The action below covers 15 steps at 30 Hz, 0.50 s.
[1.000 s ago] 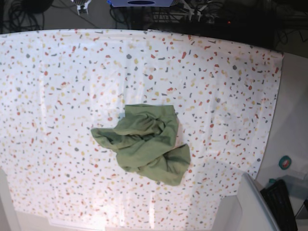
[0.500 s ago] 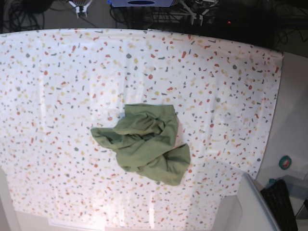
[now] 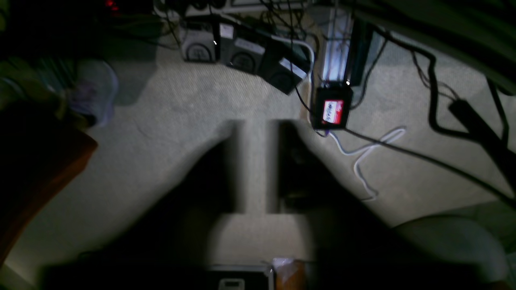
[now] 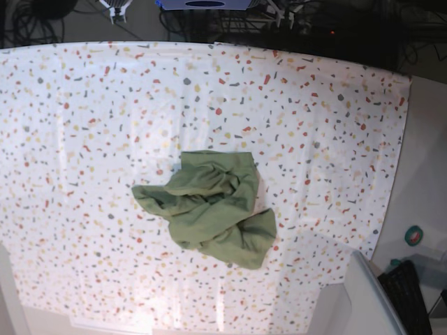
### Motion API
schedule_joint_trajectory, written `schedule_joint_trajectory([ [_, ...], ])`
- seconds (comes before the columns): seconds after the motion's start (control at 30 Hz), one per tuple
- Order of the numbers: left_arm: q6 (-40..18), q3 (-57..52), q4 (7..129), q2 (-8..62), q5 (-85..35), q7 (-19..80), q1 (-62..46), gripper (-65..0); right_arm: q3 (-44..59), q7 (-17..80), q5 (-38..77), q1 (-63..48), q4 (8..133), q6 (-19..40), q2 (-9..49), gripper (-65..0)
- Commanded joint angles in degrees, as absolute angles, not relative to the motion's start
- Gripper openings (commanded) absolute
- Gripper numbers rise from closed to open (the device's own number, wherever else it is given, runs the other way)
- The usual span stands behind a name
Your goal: Layout the t-shirt on the table in an organized manner, then fold the t-shirt properly
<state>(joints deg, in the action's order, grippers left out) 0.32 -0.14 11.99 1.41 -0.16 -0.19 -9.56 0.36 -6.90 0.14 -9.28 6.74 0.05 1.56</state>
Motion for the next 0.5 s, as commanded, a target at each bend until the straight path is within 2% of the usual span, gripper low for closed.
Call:
schedule_joint_trajectory([
  [0.0,0.31,-0.31,12.18,1.54,-0.31,-0.4,-9.71,-65.0,0.22,-6.9,0.22,-9.71,6.73,0.22,1.71,-65.0],
  [0.27,0.31,0.13,13.32,1.63,-0.31,-0.31,-11.21,-65.0,0.75,-8.92,0.57,-12.09,10.42,0.22,2.95,-65.0],
  [0.4,0.31,0.13,24.48,3.12,-0.31,-0.31,-18.07,-65.0,1.1,-10.51,0.57,-21.23,24.22,0.13,3.21,-65.0],
  [0.47,0.31,0.22,33.8,3.74,-0.31,-0.22,-23.16,-65.0,5.05,-9.1,0.57,-26.15,32.4,0.13,3.56,-65.0],
])
